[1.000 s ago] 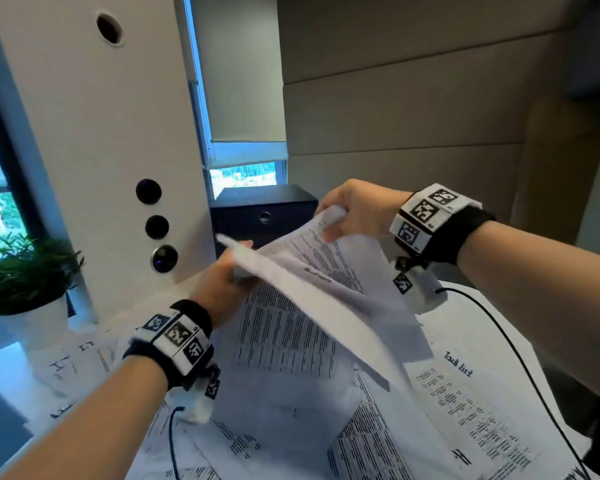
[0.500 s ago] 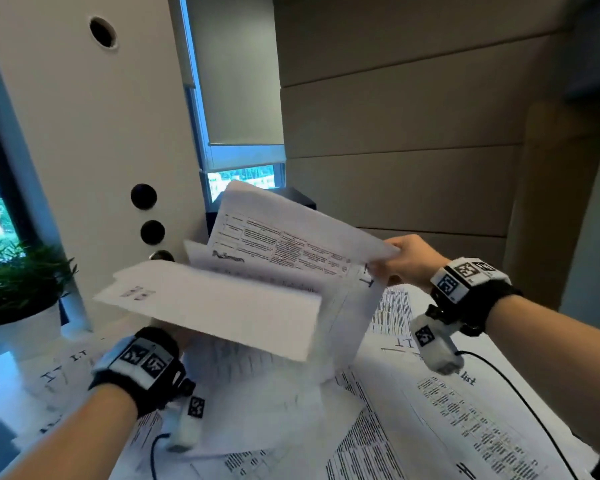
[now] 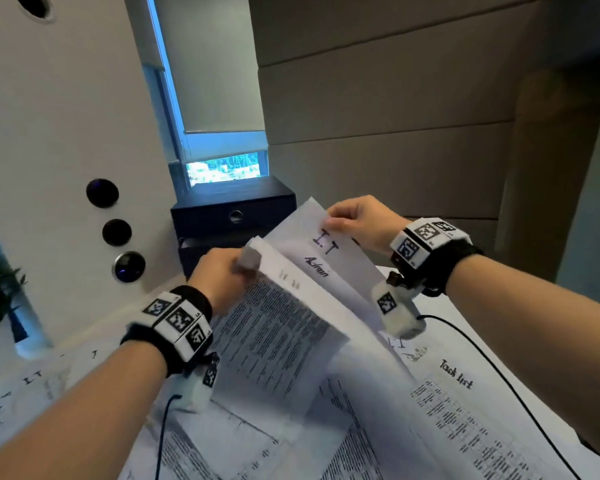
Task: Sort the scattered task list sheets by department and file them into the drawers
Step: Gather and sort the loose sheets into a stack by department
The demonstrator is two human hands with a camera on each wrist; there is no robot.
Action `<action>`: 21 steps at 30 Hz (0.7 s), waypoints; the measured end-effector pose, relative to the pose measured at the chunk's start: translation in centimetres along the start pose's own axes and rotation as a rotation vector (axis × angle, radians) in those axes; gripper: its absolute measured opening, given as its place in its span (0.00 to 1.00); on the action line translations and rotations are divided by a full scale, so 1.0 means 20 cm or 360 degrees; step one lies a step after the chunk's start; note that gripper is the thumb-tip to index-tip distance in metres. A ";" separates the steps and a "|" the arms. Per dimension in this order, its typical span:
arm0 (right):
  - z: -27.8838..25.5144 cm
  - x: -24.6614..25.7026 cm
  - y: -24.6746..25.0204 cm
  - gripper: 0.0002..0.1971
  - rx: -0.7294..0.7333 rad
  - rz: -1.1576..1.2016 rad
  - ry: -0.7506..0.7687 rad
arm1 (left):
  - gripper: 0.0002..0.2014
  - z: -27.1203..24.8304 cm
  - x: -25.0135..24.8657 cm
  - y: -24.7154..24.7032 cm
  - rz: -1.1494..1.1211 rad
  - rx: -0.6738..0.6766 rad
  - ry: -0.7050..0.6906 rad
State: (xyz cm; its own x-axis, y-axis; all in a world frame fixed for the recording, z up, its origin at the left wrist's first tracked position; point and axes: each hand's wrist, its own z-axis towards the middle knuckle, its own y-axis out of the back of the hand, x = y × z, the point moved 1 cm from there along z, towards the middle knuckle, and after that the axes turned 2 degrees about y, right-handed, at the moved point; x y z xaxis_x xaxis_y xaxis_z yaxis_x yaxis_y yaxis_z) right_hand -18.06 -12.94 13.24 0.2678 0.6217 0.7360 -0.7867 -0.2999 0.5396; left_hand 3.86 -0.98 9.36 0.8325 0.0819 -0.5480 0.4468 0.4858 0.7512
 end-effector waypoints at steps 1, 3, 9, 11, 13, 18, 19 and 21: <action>-0.02 -0.10 0.01 0.08 -0.0136 0.0093 -0.0187 | 0.09 0.02 0.01 -0.03 0.0005 -0.0047 0.0016; -0.07 -0.35 0.00 0.12 -0.0154 0.0040 -0.0709 | 0.11 0.04 0.06 -0.09 -0.0026 -0.0154 0.0098; -0.28 -0.69 -0.11 0.47 0.0583 -0.1212 -0.1244 | 0.11 0.11 0.16 -0.21 -0.0332 -0.0311 0.0164; -0.31 -0.67 -0.13 0.42 0.0648 -0.1329 -0.1148 | 0.14 0.11 0.16 -0.23 -0.0417 -0.0369 0.0206; -0.32 -0.65 -0.14 0.29 0.0741 -0.1427 -0.0975 | 0.17 0.11 0.16 -0.24 -0.0476 -0.0386 0.0233; -0.31 -0.65 -0.12 0.12 0.0835 -0.1663 -0.0858 | 0.12 0.08 0.19 -0.23 -0.0518 -0.0285 0.0292; -0.30 -0.66 -0.12 0.12 0.0825 -0.1672 -0.0871 | 0.11 0.08 0.20 -0.23 -0.0518 -0.0282 0.0302; -0.29 -0.68 -0.12 0.15 0.0807 -0.1726 -0.0911 | 0.10 0.08 0.23 -0.22 -0.0533 -0.0271 0.0339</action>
State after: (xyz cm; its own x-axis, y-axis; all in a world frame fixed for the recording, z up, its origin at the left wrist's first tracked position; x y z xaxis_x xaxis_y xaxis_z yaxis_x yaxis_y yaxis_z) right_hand -23.04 -16.49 -0.32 0.9177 0.3628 -0.1618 0.2329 -0.1615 0.9590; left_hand 6.27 -4.13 4.03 0.5565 0.0644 -0.8283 0.6055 0.6513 0.4574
